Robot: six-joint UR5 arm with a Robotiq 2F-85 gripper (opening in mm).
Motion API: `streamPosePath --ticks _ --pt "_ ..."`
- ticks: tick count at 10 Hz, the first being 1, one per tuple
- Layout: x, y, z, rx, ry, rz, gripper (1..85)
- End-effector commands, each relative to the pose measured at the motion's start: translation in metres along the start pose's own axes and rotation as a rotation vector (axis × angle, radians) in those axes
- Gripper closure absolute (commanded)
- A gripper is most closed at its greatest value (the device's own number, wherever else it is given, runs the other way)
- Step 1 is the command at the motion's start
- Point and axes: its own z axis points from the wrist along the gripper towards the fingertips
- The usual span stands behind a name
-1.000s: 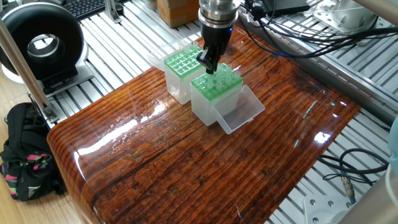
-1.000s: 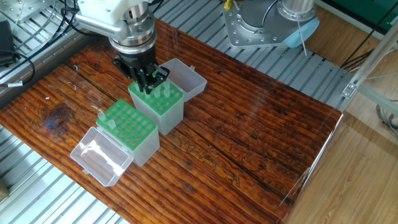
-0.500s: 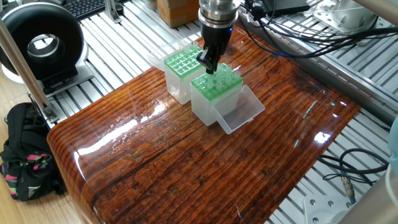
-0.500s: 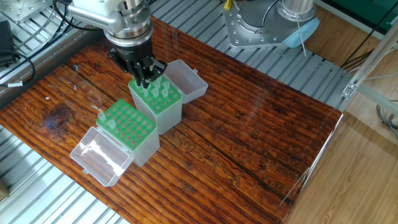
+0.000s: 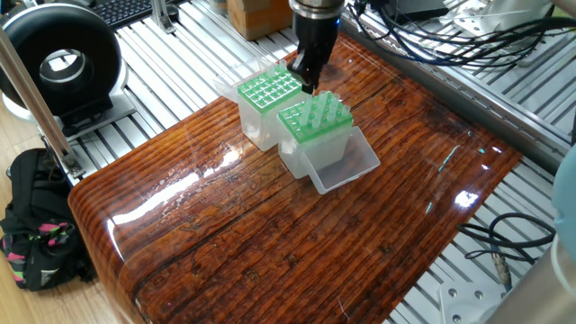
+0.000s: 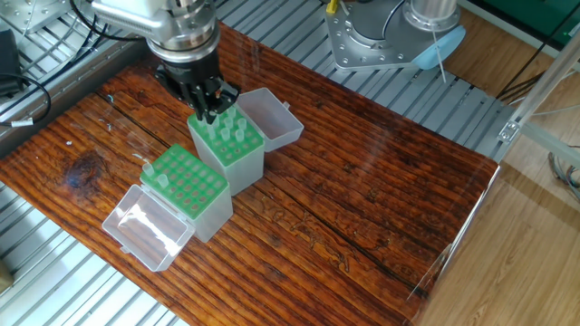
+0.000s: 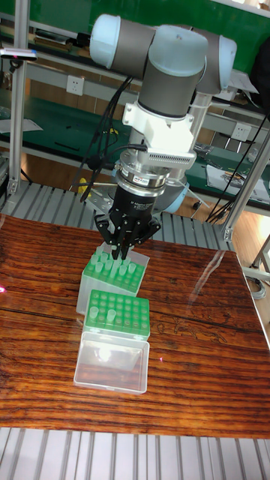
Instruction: Transfer all large pipette tips from one holder to another
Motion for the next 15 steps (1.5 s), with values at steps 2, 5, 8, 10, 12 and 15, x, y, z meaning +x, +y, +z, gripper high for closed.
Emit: streamPosePath --ticks 2,5,8,10,12,15 --pt "0.0 0.002 -0.016 -0.018 0.012 0.0 77.0" --pt "-0.004 0.0 -0.024 -0.024 0.021 -0.006 77.0" --pt "-0.008 0.001 -0.032 -0.027 0.03 -0.005 77.7" --pt "-0.01 -0.001 -0.038 -0.028 0.036 -0.006 78.0" --pt "-0.011 -0.003 -0.046 -0.034 0.044 -0.013 78.0" --pt "-0.012 -0.002 -0.062 -0.038 0.057 -0.013 78.0"
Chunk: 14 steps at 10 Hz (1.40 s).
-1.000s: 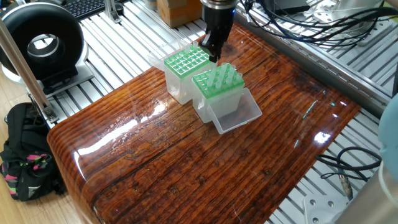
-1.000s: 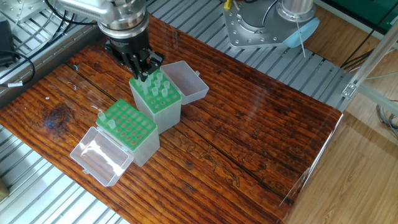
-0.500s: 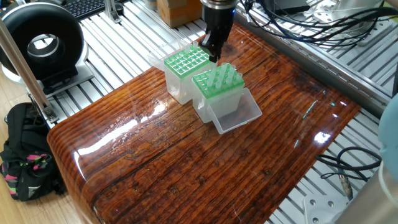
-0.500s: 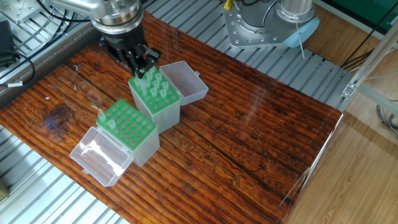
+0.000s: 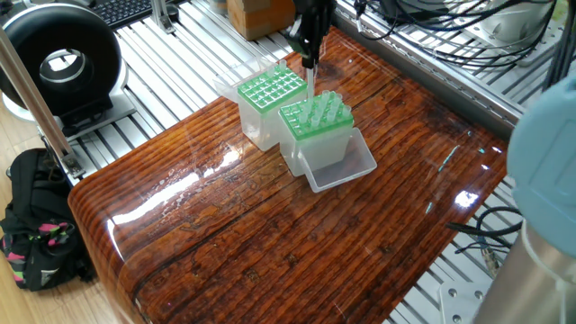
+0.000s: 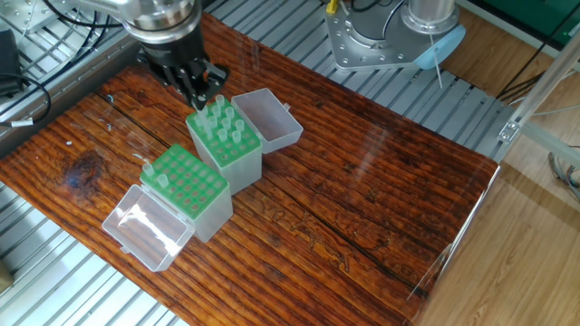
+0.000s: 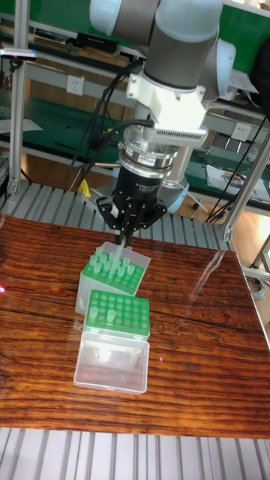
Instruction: Transfer all large pipette tips from one holder to another
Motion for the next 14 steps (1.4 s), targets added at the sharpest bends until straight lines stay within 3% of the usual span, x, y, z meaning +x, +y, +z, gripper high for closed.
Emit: streamPosePath --ticks 1,6,11,14 --pt "-0.002 0.003 -0.016 -0.012 0.005 0.0 78.3" --pt "-0.001 -0.003 -0.045 -0.011 0.018 -0.001 79.3" --pt "-0.014 0.004 -0.06 -0.037 -0.053 -0.005 79.3" --pt "-0.034 0.009 -0.064 -0.069 -0.112 -0.017 79.3"
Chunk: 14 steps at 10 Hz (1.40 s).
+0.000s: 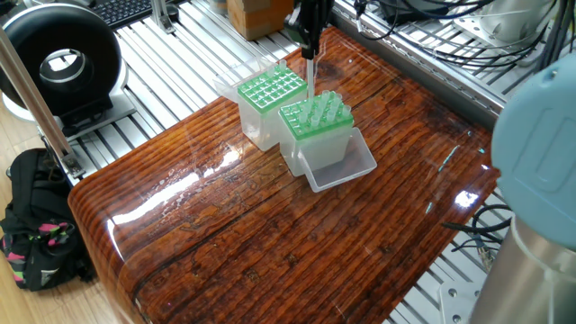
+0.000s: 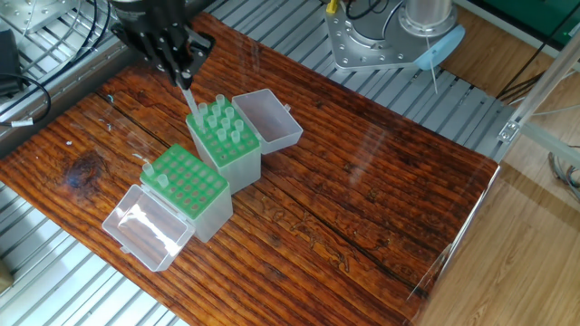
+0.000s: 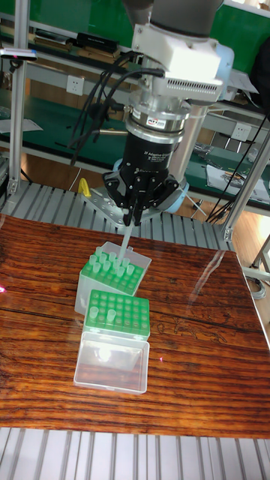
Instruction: Transfer all large pipette tips from one holder to another
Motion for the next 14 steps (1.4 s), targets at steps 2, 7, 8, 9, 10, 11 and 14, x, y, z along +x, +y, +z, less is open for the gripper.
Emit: streamPosePath --ticks 2,7,8,9,10,11,14 --pt "-0.033 0.004 -0.007 -0.018 -0.102 -0.034 79.3" --pt "-0.068 -0.002 -0.017 -0.004 -0.184 -0.082 79.3" --pt "-0.074 -0.002 -0.015 -0.009 -0.187 -0.087 79.3" --pt "-0.083 -0.004 -0.013 -0.01 -0.201 -0.092 79.3" --pt "-0.089 -0.006 -0.01 -0.005 -0.211 -0.102 79.3" --pt "-0.094 -0.009 -0.007 0.004 -0.215 -0.11 79.3" --pt "-0.101 -0.006 0.006 -0.003 -0.204 -0.097 79.3"
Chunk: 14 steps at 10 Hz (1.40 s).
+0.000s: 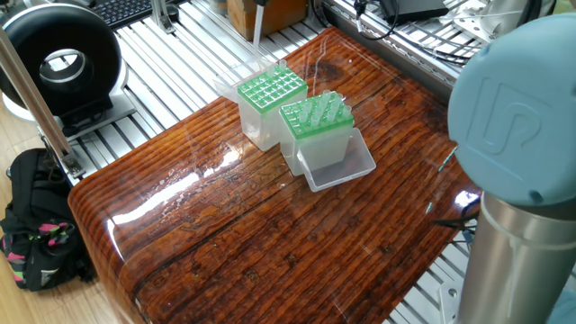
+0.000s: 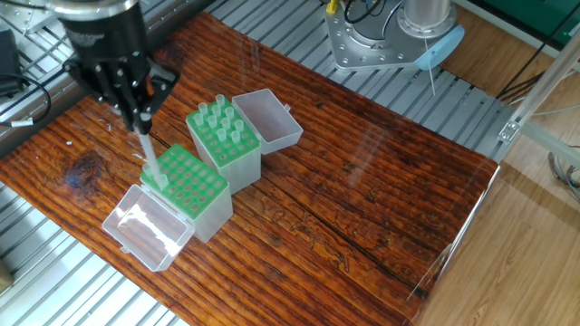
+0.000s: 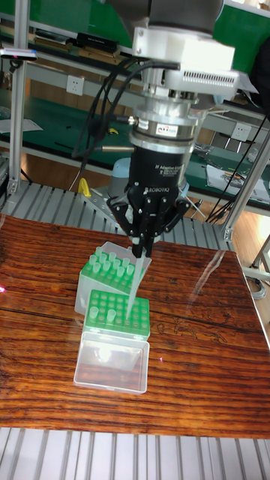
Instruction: Transfer all large pipette tips from one holder to another
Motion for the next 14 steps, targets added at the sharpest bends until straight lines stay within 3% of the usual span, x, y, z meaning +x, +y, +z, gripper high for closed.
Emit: streamPosePath --ticks 1,3,8,14 --pt "-0.005 0.005 0.012 -0.009 0.005 0.011 79.3" --pt "0.007 0.01 0.014 -0.024 0.045 0.031 80.3" --pt "0.013 0.017 0.017 -0.04 0.058 0.049 80.3" --pt "0.018 0.014 0.02 -0.031 0.079 0.043 80.3"
